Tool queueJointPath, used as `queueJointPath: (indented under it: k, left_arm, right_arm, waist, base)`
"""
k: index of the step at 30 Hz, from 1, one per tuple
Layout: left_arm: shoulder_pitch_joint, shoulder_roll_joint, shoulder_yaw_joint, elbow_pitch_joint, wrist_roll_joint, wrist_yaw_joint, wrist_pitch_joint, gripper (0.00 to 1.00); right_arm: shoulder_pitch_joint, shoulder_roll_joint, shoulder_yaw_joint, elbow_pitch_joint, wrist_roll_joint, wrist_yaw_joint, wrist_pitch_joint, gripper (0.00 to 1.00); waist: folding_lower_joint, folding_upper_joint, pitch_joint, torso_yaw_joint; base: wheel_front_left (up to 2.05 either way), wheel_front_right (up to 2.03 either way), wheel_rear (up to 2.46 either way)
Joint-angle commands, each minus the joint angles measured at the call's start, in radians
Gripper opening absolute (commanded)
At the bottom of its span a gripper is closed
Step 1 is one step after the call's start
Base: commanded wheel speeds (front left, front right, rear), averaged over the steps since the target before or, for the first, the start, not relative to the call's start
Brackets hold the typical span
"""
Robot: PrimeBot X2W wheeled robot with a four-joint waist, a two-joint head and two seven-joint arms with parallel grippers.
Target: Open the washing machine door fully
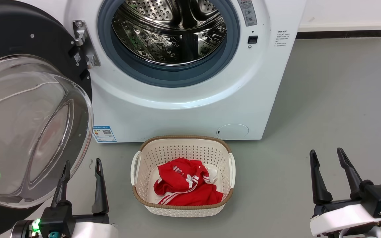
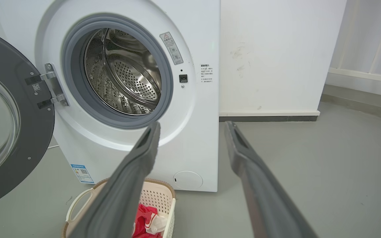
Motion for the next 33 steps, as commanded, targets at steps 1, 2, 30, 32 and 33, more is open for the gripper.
queueJointPath:
  k: [1,2,30,32,33]
  left_arm:
    - [-0.009,0.002,0.0,0.003,0.003,0.005,0.002,1.0]
    - [-0.007,0.001,0.0,0.004,0.003,0.005,0.002,1.0]
    - [-0.006,0.0,0.0,-0.003,-0.007,-0.007,0.002,1.0]
    - [0.001,0.0,0.001,-0.001,-0.012,-0.008,0.0,0.0]
    - [0.003,-0.001,0.0,0.007,-0.014,-0.008,0.0,0.0]
  right_arm:
    - [0.001,0.001,0.003,-0.006,-0.001,0.0,0.002,1.0]
    - [0.003,0.001,0.004,-0.008,0.001,0.0,0.003,1.0]
    - [0.012,0.001,0.016,0.007,0.041,0.0,0.004,1.0]
    - [0.005,0.0,0.016,0.006,0.039,0.0,0.008,0.0]
    - [0.006,0.0,0.016,0.014,0.04,0.0,0.008,0.0]
  waist:
    - [0.0,-0.0001,0.0,-0.002]
    - [0.0,-0.0001,0.001,-0.004]
    - [0.0,-0.0001,0.001,-0.005]
    - [0.0,-0.0001,0.001,-0.005]
    - [0.0,-0.0001,0.001,-0.005]
  base:
    - [0.0,0.0,0.0]
    - [0.0,0.0,0.0]
    - [0.0,0.0,0.0]
    - [0.0,0.0,0.0]
    - [0.0,0.0,0.0]
